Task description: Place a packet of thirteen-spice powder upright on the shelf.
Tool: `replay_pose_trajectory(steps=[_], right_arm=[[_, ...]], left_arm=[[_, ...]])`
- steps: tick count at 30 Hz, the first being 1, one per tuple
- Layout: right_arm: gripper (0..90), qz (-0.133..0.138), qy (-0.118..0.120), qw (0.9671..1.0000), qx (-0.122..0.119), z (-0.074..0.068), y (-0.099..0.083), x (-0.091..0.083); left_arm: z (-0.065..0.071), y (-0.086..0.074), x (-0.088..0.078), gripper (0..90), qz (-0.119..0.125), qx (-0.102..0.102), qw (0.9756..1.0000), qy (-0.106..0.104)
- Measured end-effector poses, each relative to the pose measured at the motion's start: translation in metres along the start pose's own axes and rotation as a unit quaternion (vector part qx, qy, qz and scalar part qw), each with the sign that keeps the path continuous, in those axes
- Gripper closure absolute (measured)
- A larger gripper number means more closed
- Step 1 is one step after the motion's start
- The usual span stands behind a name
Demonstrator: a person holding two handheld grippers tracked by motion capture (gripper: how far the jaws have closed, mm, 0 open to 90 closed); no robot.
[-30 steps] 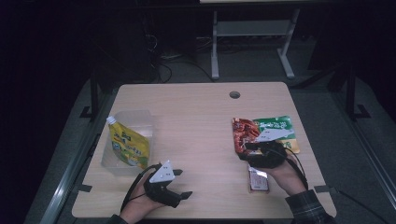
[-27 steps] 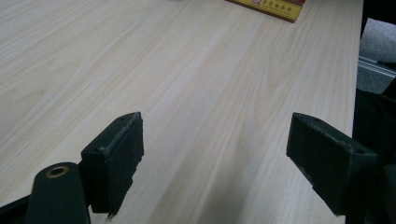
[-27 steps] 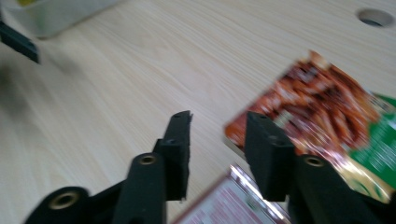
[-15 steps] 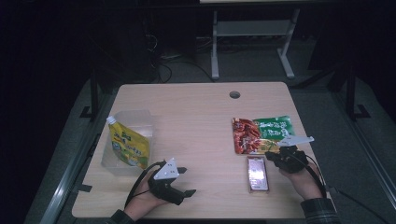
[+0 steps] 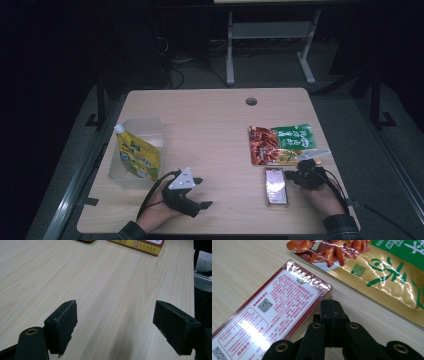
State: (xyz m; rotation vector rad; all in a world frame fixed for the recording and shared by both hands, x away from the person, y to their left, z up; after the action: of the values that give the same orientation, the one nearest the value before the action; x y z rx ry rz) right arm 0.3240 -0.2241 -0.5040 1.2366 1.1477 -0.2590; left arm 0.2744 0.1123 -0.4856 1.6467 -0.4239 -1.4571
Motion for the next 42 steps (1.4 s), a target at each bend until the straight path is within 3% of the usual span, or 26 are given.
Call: replay_pose_trajectory(steps=[10,24,28,34,42], right_arm=[[90.0,0.004,0.023,0.9995,-0.02,-0.018,0.009,0.005],[90.0,0.0,0.059,0.9954,-0.076,-0.053,0.026,0.019],[90.0,0.006,0.057,0.9954,-0.077,-0.051,0.026,0.013],[90.0,0.007,0.04,0.997,-0.066,-0.044,0.005,-0.013],[90.0,0.006,0.03,0.9981,-0.053,-0.048,-0.033,-0.039]], left_arm=[[0.0,-0.001,-0.001,19.2,-0.001,-0.001,1.0,0.002],[0.0,-0.003,-0.003,19.5,-0.002,-0.003,1.0,0.005],[0.0,-0.003,-0.003,19.6,-0.001,-0.003,1.0,0.005],[0.001,-0.002,-0.002,19.6,0.0,-0.004,1.0,0.003],[0.001,-0.001,0.0,19.6,-0.002,0.001,1.0,0.001]])
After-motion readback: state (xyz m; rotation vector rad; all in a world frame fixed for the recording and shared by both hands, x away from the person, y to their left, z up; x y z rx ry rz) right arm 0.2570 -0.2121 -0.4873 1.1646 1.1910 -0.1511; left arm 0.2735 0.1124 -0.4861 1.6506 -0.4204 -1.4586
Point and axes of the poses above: each handheld gripper's, and its own axes: x roughly forward along the jaws, y roughly out of its top, z roughly to its right, the point moved 6 cm from there along x, roughly forward along the jaws, and after that the axes turned 1 degree about -y, right-handed, at the moved point
